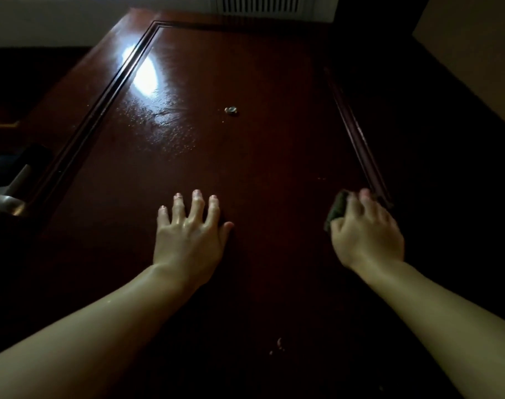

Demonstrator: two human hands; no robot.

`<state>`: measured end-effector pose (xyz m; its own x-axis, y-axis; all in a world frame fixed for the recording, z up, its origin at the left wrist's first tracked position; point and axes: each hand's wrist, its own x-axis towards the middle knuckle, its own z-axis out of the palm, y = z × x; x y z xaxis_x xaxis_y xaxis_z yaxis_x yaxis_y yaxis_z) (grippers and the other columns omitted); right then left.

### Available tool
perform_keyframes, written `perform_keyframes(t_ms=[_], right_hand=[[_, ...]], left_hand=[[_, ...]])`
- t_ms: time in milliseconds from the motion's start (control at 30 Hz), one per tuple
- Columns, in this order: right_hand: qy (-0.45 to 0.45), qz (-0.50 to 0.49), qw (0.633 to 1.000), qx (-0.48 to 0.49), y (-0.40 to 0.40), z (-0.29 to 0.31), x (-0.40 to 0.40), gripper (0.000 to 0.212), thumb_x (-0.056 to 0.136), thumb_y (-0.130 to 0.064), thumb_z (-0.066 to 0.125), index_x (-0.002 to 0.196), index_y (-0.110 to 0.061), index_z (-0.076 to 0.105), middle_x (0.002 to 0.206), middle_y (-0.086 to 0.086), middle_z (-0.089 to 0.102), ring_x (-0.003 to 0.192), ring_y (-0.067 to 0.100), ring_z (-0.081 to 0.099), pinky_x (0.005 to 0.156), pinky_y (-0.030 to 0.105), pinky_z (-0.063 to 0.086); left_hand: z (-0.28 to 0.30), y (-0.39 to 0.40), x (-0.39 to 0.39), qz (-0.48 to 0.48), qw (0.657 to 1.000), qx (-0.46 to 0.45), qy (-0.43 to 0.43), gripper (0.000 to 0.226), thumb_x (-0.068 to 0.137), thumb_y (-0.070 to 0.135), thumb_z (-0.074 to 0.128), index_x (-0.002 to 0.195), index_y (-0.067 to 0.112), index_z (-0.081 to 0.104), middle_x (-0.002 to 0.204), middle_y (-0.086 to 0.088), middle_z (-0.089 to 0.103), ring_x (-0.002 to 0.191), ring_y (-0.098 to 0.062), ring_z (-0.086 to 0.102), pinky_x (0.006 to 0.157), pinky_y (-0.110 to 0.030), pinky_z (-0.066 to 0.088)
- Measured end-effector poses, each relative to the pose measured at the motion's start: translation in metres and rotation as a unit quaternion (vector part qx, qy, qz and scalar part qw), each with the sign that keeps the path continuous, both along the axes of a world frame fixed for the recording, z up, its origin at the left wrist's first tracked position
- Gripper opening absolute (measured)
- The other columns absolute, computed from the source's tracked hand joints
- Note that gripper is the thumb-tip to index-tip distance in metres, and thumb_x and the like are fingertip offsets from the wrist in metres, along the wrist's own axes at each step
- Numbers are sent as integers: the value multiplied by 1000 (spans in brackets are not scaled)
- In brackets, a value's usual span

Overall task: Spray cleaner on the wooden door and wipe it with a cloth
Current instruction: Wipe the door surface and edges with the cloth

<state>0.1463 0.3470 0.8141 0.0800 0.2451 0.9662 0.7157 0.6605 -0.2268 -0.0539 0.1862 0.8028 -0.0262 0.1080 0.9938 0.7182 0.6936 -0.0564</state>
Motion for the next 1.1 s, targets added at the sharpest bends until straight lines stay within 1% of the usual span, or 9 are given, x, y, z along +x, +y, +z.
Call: perform_keyframes(t_ms=[133,267,433,500,633,800,933,1000,1100], right_hand=[[0,-27,1000,0,8,-26,11,61,96,-35,20,152,-13,8,160,12,3,147,25,9,121,39,7],[-125,9,985,120,-11,-37,-12,73,83,-44,13,152,-19,14,161,4,7,146,24,12,117,34,8],[-187,64,960,200,-29,14,-41,67,85,-39,29,150,-25,22,160,0,13,146,22,14,118,32,5],[-177,60,964,188,-24,42,-41,60,92,-38,34,150,-26,21,160,0,12,146,21,13,118,32,7],[-93,35,992,76,9,75,0,58,98,-39,28,152,-25,14,161,0,4,147,19,10,118,34,9],[-61,15,996,67,46,0,46,60,94,-37,23,152,-20,17,160,1,15,147,16,12,120,32,5],[-70,5,993,96,42,-88,40,69,84,-40,19,147,-13,31,154,8,31,143,21,26,119,38,16],[-107,-6,990,93,46,-96,45,69,84,-40,21,147,-13,32,154,8,31,143,21,26,119,36,14],[-122,-10,989,80,51,-51,57,67,89,-41,20,152,-20,16,160,1,13,147,15,10,120,32,2]], left_hand=[[6,42,39,-31,999,-16,13,71,91,57,4,152,21,1,160,-11,2,145,-41,-1,114,-61,5],[14,59,51,-36,999,-19,33,65,97,55,12,152,22,3,160,-11,3,145,-42,-1,113,-62,4],[14,57,44,-23,998,-22,46,60,99,48,18,152,26,-1,161,-7,1,146,-38,1,115,-59,7],[13,55,45,-31,998,-13,53,61,98,50,16,152,28,2,161,-5,4,146,-36,2,116,-58,7],[14,56,45,-41,998,-11,48,63,96,54,10,152,28,3,161,-5,4,147,-35,0,116,-58,5],[14,55,45,-49,998,-14,47,64,96,56,12,152,27,5,161,-6,4,146,-37,0,115,-59,4],[11,55,43,-44,998,-13,53,67,94,59,11,152,27,5,161,-7,5,146,-37,2,115,-59,5],[10,53,42,-38,997,-21,56,68,93,60,10,152,26,6,160,-8,6,146,-37,4,115,-59,7],[9,53,42,-39,997,-27,56,69,93,61,12,152,26,7,160,-8,8,146,-37,6,115,-60,9]])
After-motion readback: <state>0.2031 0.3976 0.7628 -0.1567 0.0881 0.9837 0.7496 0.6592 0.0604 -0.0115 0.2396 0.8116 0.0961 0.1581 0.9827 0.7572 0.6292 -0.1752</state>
